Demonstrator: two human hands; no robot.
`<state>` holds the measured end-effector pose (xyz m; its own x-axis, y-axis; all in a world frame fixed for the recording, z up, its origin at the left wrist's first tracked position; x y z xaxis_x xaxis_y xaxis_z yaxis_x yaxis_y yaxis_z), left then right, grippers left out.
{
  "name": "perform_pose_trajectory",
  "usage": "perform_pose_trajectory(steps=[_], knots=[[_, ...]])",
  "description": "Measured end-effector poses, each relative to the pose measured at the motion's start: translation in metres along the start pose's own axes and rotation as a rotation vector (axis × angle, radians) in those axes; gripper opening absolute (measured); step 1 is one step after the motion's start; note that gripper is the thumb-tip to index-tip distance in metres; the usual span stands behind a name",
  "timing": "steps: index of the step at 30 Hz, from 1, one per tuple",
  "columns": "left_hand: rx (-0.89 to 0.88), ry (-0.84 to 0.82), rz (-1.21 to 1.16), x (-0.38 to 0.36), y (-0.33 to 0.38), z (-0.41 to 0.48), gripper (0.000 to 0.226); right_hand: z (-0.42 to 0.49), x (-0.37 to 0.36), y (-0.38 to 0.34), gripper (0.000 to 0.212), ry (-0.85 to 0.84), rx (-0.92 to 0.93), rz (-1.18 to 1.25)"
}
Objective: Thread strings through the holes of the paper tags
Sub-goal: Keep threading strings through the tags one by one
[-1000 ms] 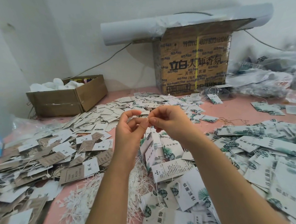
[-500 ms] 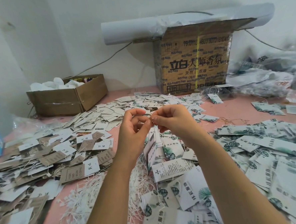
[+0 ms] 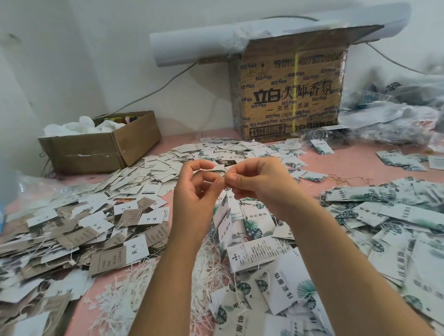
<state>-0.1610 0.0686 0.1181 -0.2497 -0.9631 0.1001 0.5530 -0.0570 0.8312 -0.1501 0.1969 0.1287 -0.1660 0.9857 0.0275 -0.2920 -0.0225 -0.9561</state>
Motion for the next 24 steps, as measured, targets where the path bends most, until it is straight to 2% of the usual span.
perform_pose_trajectory(steps=[3, 9, 13, 15, 18, 21, 24], knots=[[0.011, 0.018, -0.067, 0.003, 0.001, -0.001, 0.025, 0.001, -0.005, 0.002, 0.01, -0.038, -0.012, 0.045], [0.053, -0.023, -0.171, 0.002, -0.001, -0.001, 0.048, 0.002, -0.011, 0.002, 0.013, -0.104, -0.008, 0.153], [0.084, -0.011, -0.088, 0.001, -0.006, -0.001, 0.038, 0.002, -0.016, 0.001, 0.02, -0.143, -0.015, 0.072], [0.13, -0.035, -0.055, 0.0, -0.009, -0.001, 0.043, 0.003, -0.021, 0.001, 0.023, -0.148, -0.029, 0.044], [0.208, -0.211, -0.018, -0.003, -0.013, -0.003, 0.071, 0.003, -0.022, -0.001, 0.025, -0.108, -0.015, 0.111], [0.35, -0.425, 0.12, -0.005, -0.021, -0.01, 0.076, 0.003, -0.016, -0.005, 0.024, -0.051, 0.023, 0.221], [0.403, -0.454, 0.212, -0.004, -0.026, -0.013, 0.071, 0.003, -0.008, -0.006, 0.023, 0.007, 0.04, 0.228]])
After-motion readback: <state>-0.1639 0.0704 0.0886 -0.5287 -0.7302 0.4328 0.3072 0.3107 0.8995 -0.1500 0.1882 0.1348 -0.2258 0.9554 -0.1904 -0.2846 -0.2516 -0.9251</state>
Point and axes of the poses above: each hand's wrist, its own z-axis towards the middle knuckle, its own x-axis out of the back of the hand, y = z × x, the point moved 6 cm from there along z, towards the middle knuckle, and after that the axes turned 8 degrees about -y, right-handed, at the moved point
